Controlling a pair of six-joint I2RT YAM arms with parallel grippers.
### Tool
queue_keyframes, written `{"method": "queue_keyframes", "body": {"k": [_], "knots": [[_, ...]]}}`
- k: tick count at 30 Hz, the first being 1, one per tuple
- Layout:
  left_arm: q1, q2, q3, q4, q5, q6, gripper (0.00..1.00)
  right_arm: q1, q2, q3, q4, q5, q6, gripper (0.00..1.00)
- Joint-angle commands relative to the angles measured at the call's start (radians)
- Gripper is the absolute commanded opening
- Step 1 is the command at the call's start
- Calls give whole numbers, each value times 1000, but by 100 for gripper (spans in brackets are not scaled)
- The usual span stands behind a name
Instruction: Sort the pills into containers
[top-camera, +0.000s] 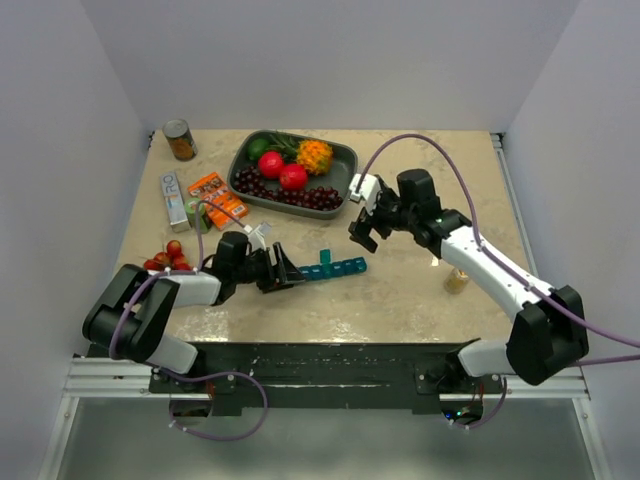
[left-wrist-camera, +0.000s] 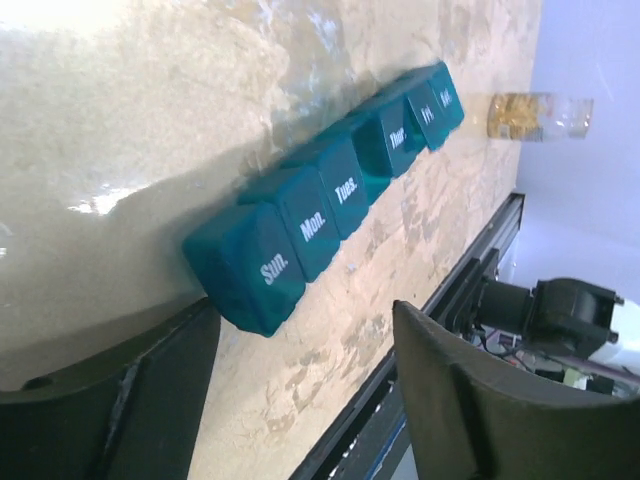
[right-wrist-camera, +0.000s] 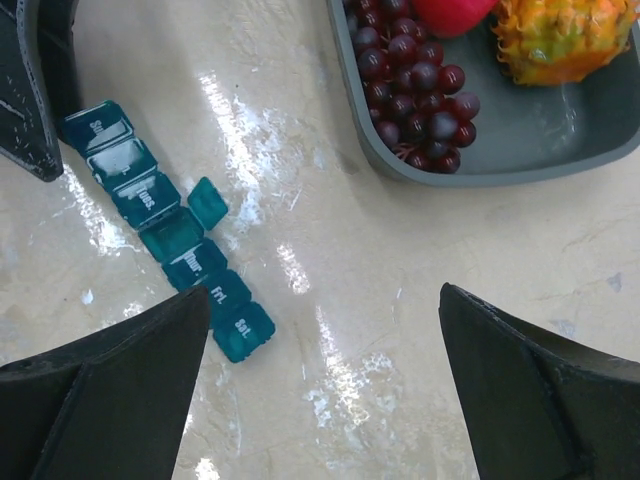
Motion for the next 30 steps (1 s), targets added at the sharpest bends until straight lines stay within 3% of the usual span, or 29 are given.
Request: {"method": "queue_keyframes", "body": {"k": [1, 4, 12, 16, 22, 26, 27, 29, 30], "knots": [[-2, -42, 61, -120, -72, 70, 77, -70, -42, -27, 2, -107, 0, 99], [-2, -83, 93, -220, -118, 118, 81, -94, -65, -31, 1, -129, 1, 99], [-1, -277, 156, -494, -259, 242, 82, -149, -131, -64, 4, -207, 1, 99], [-1, -393, 238, -620, -339, 320, 82, -186, -176, -132, 103, -236, 123, 99], [4, -493, 317, -739, -420, 414, 82, -214, -173, -206, 137, -408, 115, 98], [4, -481, 297, -727, -365, 406, 75, -187, -101, -216, 165, -439, 150, 71], [4, -478, 286, -692, -345, 397, 70, -176, -78, -206, 151, -431, 150, 52], [4, -461, 237, -629, -272, 362, 61, -145, -17, -179, 134, -422, 144, 38], [4, -450, 220, -545, -243, 348, 50, -136, 3, -170, 120, -422, 144, 28]]}}
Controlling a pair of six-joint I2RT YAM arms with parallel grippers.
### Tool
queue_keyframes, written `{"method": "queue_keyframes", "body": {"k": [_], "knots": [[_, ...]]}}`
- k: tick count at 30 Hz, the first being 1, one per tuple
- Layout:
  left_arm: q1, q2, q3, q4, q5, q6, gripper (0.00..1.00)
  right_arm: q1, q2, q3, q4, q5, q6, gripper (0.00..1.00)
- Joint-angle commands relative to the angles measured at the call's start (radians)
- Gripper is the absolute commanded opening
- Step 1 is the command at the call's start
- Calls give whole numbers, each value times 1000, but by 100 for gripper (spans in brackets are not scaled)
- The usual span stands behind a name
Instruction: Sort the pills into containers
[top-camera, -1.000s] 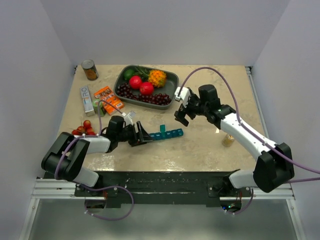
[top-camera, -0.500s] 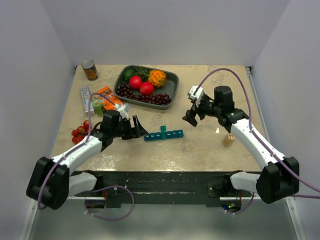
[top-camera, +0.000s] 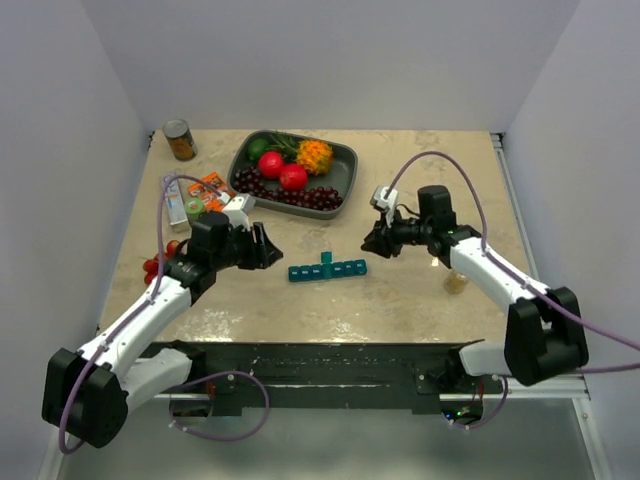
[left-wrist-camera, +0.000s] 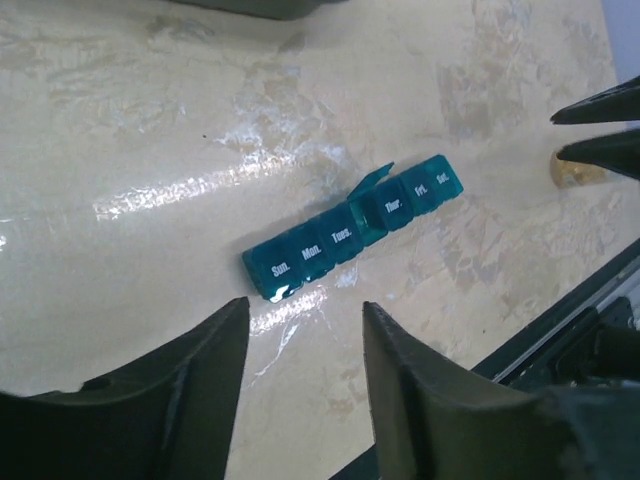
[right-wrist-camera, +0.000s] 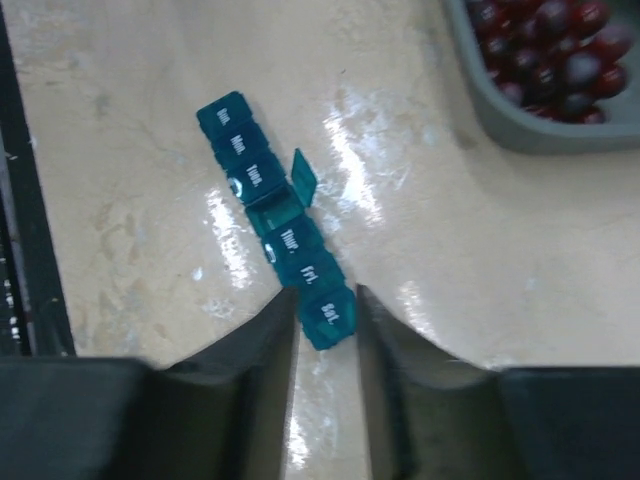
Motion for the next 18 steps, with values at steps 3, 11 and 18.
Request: {"method": "queue_keyframes", "body": {"k": [3, 11, 18], "knots": [[2, 115, -98, 308, 223, -79, 25, 70, 154, 80, -31, -37, 12, 20], [-12, 403, -81, 556, 362, -141, 0, 78, 308, 154, -98, -19, -5, 17], [-20, 561, -55, 593, 368, -135, 0, 99, 384, 166, -101, 39, 14, 15]]}}
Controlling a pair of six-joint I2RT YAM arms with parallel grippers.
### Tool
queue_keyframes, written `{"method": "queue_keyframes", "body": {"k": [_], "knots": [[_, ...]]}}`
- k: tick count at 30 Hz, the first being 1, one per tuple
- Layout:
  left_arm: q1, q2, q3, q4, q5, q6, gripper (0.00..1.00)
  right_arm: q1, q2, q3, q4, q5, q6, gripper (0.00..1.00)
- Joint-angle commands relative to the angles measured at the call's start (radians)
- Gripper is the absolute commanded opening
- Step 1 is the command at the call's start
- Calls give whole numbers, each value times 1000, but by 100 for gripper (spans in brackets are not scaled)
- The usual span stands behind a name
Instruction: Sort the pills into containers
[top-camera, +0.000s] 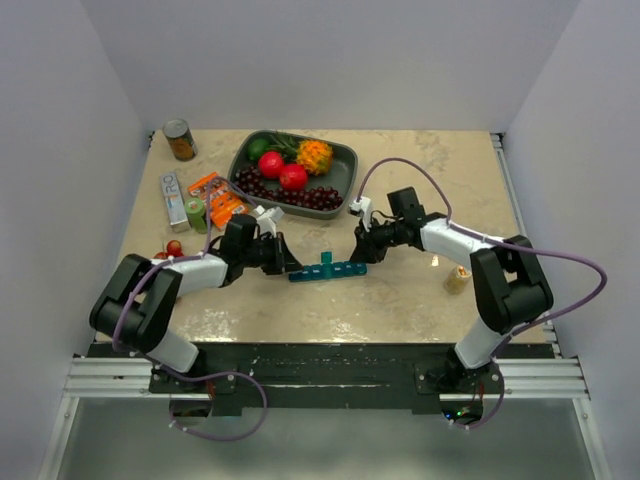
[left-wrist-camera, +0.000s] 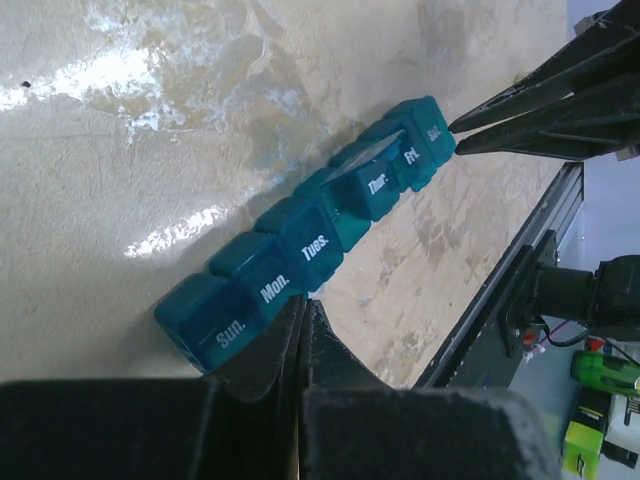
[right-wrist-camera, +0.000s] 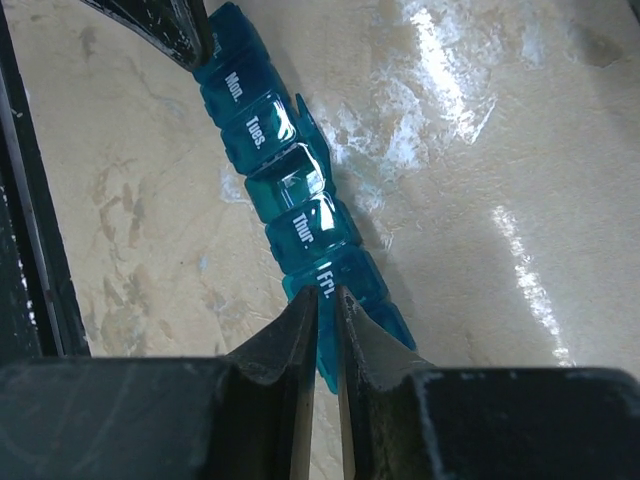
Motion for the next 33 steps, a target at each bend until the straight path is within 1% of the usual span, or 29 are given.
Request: {"method": "queue_keyframes", "body": {"k": [1, 2, 5, 6, 10, 12, 16, 17, 21, 24, 26, 29, 33], "knots": [[-8, 81, 34, 93, 23, -3, 0, 13, 45, 52, -22, 44, 12, 15], [-8, 91, 32, 90, 16, -2, 0, 14, 55, 55, -24, 55, 14, 13], [-8, 126, 23, 87, -4, 0, 0, 19, 92, 66, -48, 101, 17, 11], [-8, 141, 15, 87, -9, 1, 0, 20, 101, 73, -55, 113, 18, 9], [-8, 161, 8, 78, -26, 0, 0, 31, 159, 95, -70, 214, 34, 8], [-8, 163, 9, 73, -27, 3, 0, 31, 169, 110, -82, 227, 34, 8], [-8, 160, 11, 64, -33, 8, 0, 26, 129, 135, -127, 144, -5, 9], [-8, 158, 12, 63, -33, 8, 0, 25, 94, 141, -148, 85, -18, 10], [-8, 147, 15, 52, -32, 12, 0, 19, -30, 130, -151, -18, -67, 13], [-10, 137, 14, 44, -35, 14, 0, 19, -89, 107, -145, -42, -83, 14], [-10, 132, 15, 40, -37, 14, 0, 19, -100, 97, -147, -43, -86, 14], [-10, 123, 18, 30, -37, 14, 0, 19, -100, 90, -162, -25, -97, 14], [-10, 111, 21, 21, -38, 15, 0, 17, -81, 70, -170, 41, -103, 14]]}}
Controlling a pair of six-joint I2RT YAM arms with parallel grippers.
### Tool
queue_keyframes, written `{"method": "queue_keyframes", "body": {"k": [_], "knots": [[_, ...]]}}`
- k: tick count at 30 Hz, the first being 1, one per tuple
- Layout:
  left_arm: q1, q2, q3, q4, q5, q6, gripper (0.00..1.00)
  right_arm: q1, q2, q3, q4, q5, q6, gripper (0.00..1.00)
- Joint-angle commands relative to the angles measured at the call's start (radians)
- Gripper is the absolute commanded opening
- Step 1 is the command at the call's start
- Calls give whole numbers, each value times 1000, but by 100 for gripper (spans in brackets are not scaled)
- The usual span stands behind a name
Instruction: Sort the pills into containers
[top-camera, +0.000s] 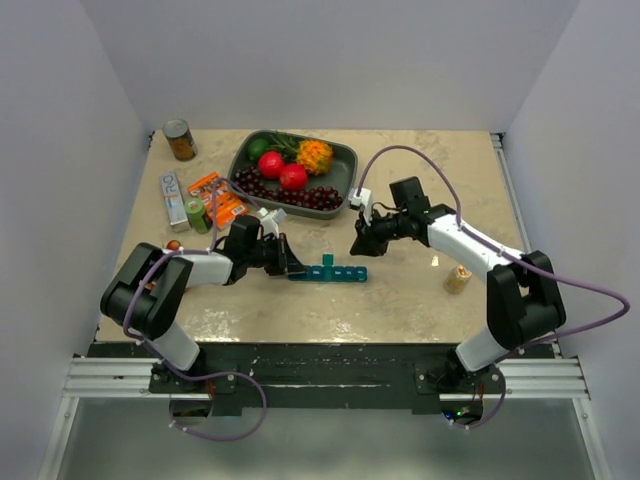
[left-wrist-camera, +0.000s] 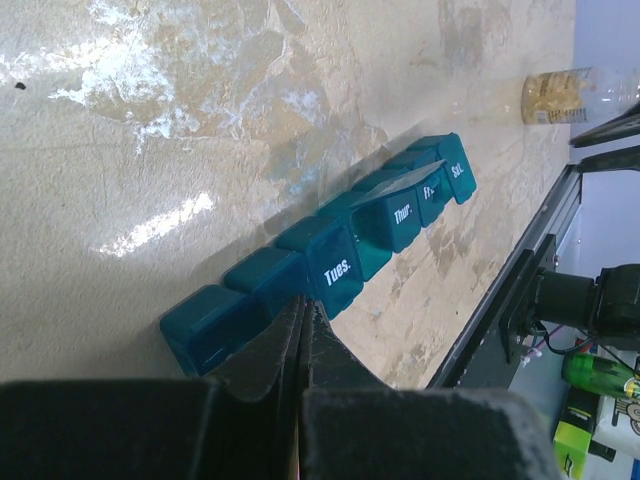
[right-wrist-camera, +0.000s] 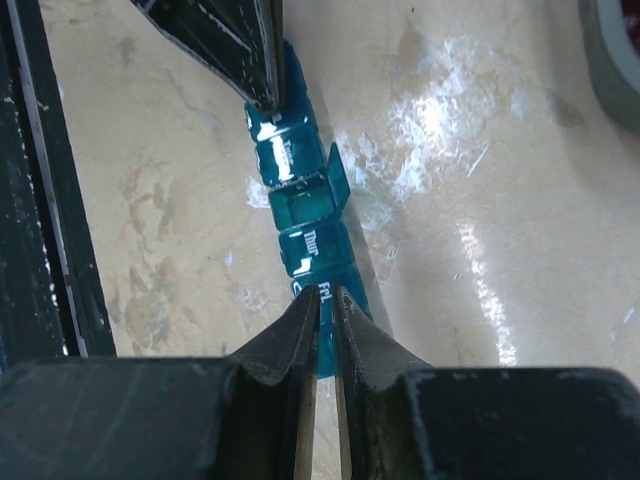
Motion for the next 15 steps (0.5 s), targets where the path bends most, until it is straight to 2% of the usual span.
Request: {"method": "queue_keyframes", "body": {"k": [1, 11, 15], "knots": [[-5, -13, 11, -65, -58, 40, 0, -5, 45, -13, -31, 57, -33, 14], [-7, -6, 11, -67, -53, 40, 0, -4, 206, 41, -140, 190, -94, 10], [-10, 0, 13, -62, -50, 40, 0, -2, 214, 53, -144, 203, -94, 10]]}}
